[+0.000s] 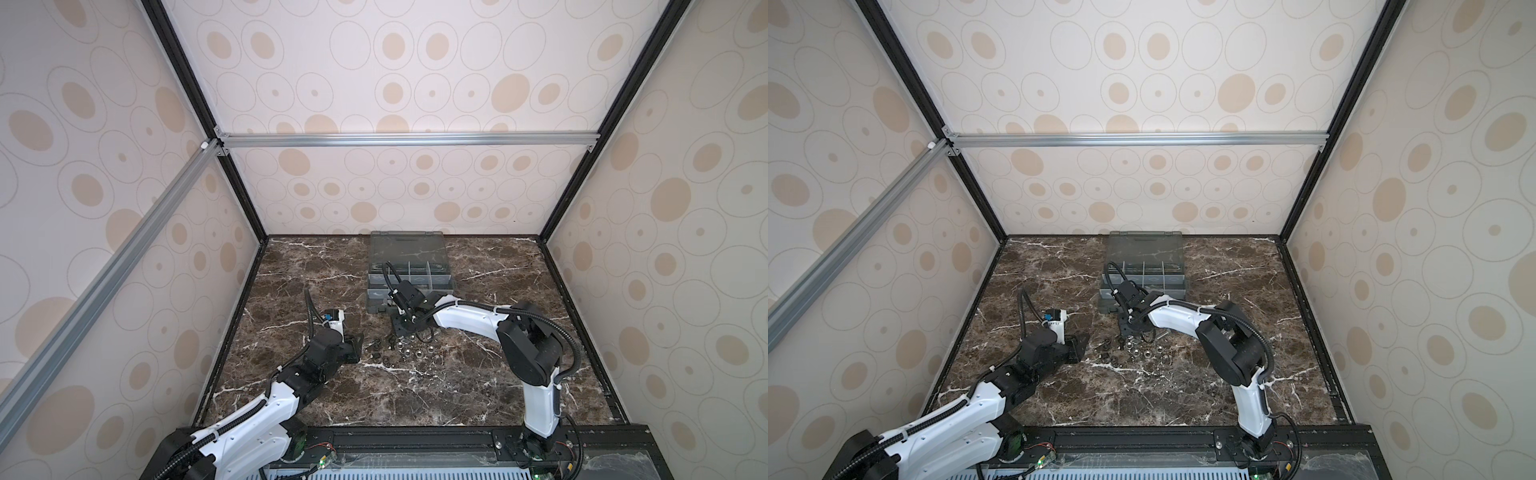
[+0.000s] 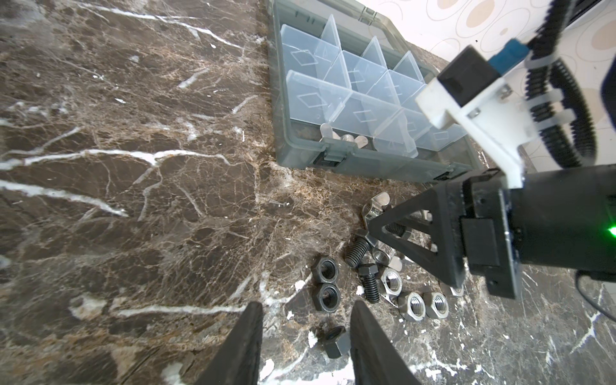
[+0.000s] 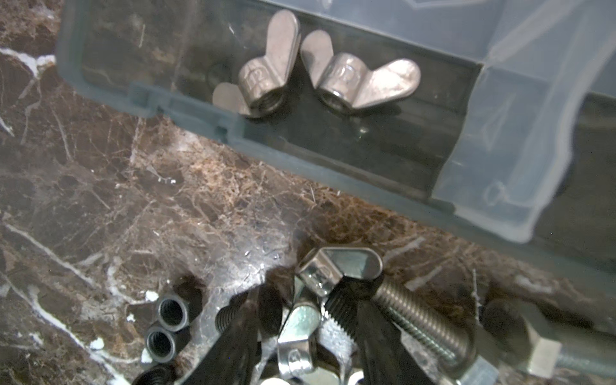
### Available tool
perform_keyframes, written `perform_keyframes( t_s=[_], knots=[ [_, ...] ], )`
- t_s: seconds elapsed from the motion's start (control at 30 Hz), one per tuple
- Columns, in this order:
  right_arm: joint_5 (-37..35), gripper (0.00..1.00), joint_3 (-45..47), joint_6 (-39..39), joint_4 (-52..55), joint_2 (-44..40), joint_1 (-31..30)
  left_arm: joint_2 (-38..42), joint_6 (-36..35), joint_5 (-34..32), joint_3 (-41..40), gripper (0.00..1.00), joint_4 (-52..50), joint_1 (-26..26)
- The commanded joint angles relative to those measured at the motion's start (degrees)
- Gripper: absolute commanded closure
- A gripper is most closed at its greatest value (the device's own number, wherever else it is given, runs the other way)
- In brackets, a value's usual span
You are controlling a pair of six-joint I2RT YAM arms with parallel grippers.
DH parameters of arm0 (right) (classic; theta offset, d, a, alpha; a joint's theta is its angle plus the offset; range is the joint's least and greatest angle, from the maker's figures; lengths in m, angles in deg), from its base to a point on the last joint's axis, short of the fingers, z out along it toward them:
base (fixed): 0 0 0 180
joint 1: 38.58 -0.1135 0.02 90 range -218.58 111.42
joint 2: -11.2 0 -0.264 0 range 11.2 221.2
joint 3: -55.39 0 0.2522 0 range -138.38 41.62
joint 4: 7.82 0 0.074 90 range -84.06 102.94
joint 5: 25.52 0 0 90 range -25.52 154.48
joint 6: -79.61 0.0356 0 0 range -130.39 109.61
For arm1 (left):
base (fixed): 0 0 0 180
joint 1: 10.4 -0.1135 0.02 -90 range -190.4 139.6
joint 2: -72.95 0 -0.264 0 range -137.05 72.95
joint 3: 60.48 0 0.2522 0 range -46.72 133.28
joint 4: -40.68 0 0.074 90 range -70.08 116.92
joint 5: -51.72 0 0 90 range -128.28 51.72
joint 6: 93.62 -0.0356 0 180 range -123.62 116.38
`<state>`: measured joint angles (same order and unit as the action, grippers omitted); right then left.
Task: Sort the screws and nuts into containers
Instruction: Pick up the nut from the center of the table.
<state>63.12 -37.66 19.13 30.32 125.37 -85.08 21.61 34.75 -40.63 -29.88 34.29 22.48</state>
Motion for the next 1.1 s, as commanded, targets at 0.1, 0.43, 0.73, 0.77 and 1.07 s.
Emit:
perform_keyframes(
  t_s=[0.1,0.43,0.73,0.77,1.07],
  knots=[
    [-0.03,0.51,-2.88,0.45,1.33,2.42,-0.52,1.5,1.28,-0.7,-0.36,0.56,-1.4,-0.3],
    [-0.22,0.58,-5.53,0.1,2.02,4.91,-0.5,2.72,1.35,-0.99,-0.76,0.56,-2.22,-0.28],
    [-0.48,0.67,-6.49,-0.18,3.06,6.28,-0.52,4.21,1.72,-1.34,-1.46,0.56,-2.77,-0.3],
    [-0.48,0.67,-6.5,-0.16,3.11,6.38,-0.49,4.3,1.72,-1.34,-1.46,0.56,-2.8,-0.28],
    [-0.22,0.78,-6.58,-0.26,3.33,6.74,-0.52,4.84,2.02,-1.43,-1.62,0.55,-3.07,-0.29]
  ],
)
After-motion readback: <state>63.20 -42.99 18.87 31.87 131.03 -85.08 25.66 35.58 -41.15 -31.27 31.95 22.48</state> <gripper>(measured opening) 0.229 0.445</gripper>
